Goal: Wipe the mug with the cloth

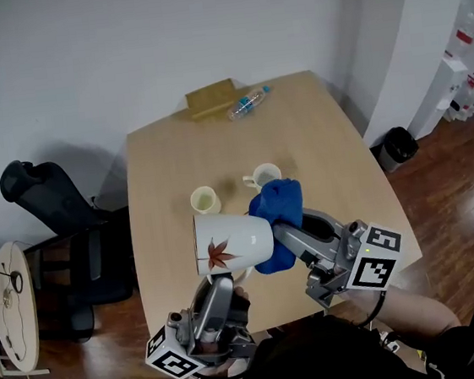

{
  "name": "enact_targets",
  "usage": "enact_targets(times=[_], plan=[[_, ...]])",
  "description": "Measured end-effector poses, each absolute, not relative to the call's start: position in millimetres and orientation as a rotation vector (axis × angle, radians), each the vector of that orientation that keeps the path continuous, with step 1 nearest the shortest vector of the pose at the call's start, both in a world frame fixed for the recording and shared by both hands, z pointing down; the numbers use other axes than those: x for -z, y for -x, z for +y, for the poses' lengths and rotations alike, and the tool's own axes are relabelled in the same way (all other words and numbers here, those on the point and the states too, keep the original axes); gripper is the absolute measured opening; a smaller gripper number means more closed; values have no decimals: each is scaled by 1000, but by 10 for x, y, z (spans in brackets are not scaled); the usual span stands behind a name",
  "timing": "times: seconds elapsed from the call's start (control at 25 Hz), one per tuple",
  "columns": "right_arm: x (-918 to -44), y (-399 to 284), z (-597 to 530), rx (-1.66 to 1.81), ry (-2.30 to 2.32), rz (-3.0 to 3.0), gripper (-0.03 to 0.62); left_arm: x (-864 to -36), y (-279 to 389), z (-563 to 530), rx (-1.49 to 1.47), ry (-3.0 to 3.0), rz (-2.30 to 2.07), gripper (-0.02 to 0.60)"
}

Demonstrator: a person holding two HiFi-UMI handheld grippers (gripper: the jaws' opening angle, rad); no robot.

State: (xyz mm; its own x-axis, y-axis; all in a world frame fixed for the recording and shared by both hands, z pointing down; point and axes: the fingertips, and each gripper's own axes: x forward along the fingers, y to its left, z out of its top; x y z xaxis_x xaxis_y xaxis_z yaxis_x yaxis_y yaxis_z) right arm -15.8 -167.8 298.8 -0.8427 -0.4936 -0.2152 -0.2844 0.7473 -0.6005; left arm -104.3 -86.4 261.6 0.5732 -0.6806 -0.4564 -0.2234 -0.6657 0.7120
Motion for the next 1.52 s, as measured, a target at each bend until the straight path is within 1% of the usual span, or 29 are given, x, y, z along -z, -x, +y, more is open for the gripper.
enact_targets(times=[0.12,0.28,0.48,0.56,0.72,0.84,1.2,1.4,1.52], plan=[[-3237,168,-1662,914,603,2600,106,-2685,1068,-927,901,-2266,-863,61],[-3519,215,-1700,1065,659,2615,106,-2749,1056,-903,697,-2407,-1046,61],[-3768,172,-1688,1170,676,2605,106,-2805,983,-866,628,-2443,-1099,61],[-3824,104,-1746,1181,706,2606,106,-2918,1051,-909,486,-2479,-1255,61],[-3958,-70,-1895,1225,815,2591,106,-3392,1266,-1031,123,-2446,-1573,61],[-4270,-130,-1921,1317,889,2610,107,-3831,1381,-1053,-38,-2376,-1662,61],[-5703,-71,-1460,1648,791,2918,109,-5258,1548,-937,-333,-2200,-1670,61],[-6229,-112,-1291,1746,654,2970,110,-5786,1660,-847,-392,-2087,-1680,61],[-6513,-287,-1238,1811,679,2923,112,-5985,1731,-771,-406,-2040,-1679,62]])
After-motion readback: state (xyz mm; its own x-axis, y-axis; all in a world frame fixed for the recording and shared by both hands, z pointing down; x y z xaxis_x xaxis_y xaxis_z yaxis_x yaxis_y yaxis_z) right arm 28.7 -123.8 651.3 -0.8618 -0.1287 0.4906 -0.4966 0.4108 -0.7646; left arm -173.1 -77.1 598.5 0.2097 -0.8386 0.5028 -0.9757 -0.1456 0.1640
